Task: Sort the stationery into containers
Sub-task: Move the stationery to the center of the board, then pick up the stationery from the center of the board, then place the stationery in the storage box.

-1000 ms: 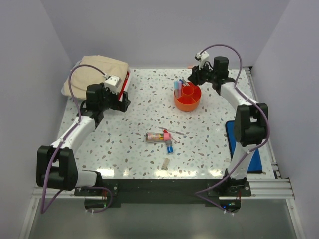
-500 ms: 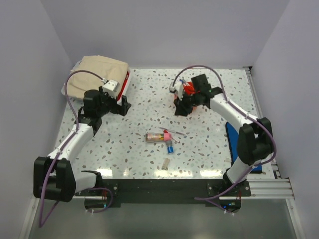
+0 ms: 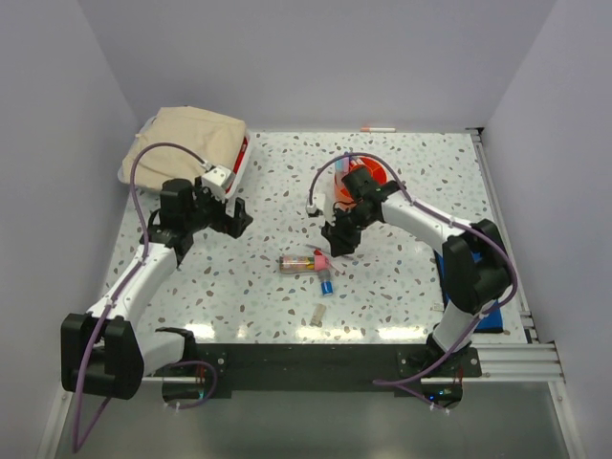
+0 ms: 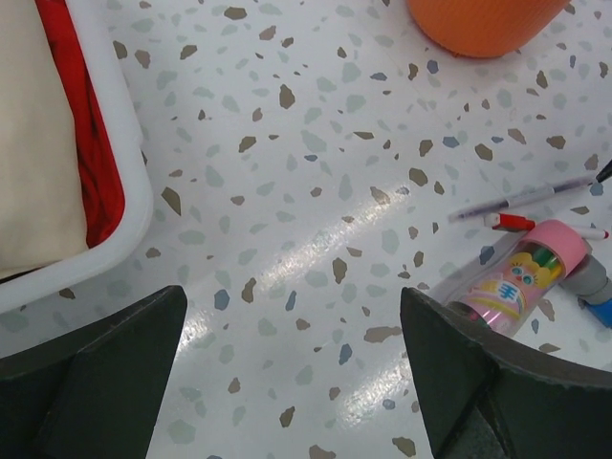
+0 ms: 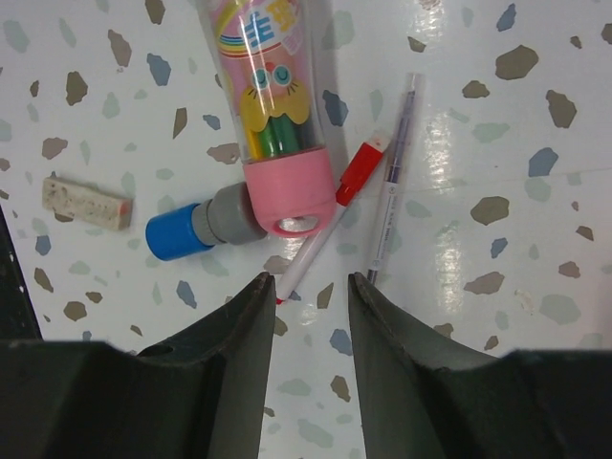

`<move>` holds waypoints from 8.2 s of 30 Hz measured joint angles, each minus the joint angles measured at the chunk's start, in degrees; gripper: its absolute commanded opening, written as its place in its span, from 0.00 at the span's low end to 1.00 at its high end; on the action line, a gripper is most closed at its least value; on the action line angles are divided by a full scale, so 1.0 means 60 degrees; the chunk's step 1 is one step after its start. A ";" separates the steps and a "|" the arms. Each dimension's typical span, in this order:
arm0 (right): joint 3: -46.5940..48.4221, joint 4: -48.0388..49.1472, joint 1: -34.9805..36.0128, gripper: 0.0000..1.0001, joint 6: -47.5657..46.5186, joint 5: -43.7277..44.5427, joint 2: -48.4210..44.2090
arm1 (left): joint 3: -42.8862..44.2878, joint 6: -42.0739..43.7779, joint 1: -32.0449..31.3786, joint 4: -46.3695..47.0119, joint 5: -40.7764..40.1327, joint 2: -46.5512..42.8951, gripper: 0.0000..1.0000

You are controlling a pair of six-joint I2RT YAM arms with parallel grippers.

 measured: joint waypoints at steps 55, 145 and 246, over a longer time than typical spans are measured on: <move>-0.0335 -0.3563 0.2914 0.47 -1.2043 0.1534 0.0506 | -0.0095 0.0149 0.1508 -0.0681 -0.0565 -0.2459 1.00; -0.1902 0.3271 -0.6721 0.49 0.5588 -0.0943 -0.3697 | 0.2597 0.6411 -0.8608 -0.6200 -0.1475 0.4921 0.53; -0.1198 0.4768 -0.6721 0.49 0.6127 -0.0171 -0.1647 | 0.6568 -0.2116 -0.3963 0.9136 0.3064 1.0488 0.51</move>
